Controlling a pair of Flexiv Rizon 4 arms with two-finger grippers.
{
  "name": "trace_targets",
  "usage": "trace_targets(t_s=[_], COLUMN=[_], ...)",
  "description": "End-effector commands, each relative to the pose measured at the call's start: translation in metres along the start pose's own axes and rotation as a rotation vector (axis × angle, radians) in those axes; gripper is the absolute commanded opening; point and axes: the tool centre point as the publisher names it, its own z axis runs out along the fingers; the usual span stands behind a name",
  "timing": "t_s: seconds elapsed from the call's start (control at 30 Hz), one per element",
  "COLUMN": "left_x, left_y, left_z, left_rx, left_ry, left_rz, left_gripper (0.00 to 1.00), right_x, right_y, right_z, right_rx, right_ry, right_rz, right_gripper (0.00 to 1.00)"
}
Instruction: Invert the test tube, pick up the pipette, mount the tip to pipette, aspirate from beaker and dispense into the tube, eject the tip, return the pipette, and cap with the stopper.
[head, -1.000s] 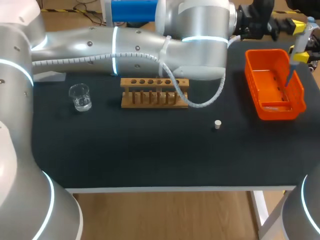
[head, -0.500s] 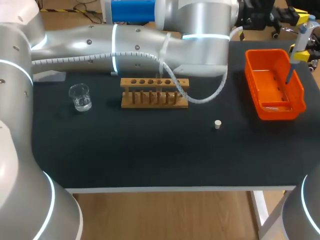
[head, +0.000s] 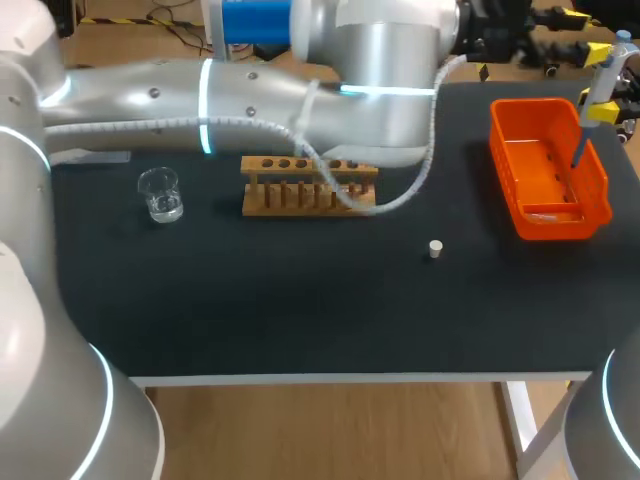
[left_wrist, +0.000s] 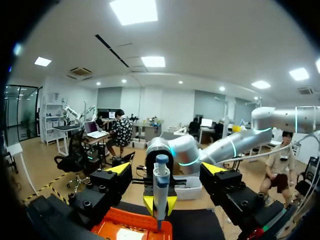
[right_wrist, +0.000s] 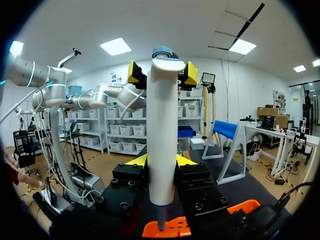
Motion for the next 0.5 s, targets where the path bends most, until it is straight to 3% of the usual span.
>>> trace_targets(t_s=[0.03, 0.5], left_x=[0.006, 0.024], left_y=[-0.001, 0.017], left_z=[-0.051, -0.124], left_rx=[-0.02, -0.023], left_ry=[0.041, -0.002], left_rz=[-0.005, -0.002], left_gripper=[1.0, 1.0], right_x=[0.0, 0.0], right_y=[0.001, 0.001], right_z=[-0.001, -0.001], right_rx=[0.003, 0.003], right_ry=[0.002, 0.002], right_rz=[0.0, 0.0], right_gripper=[0.0, 0.0])
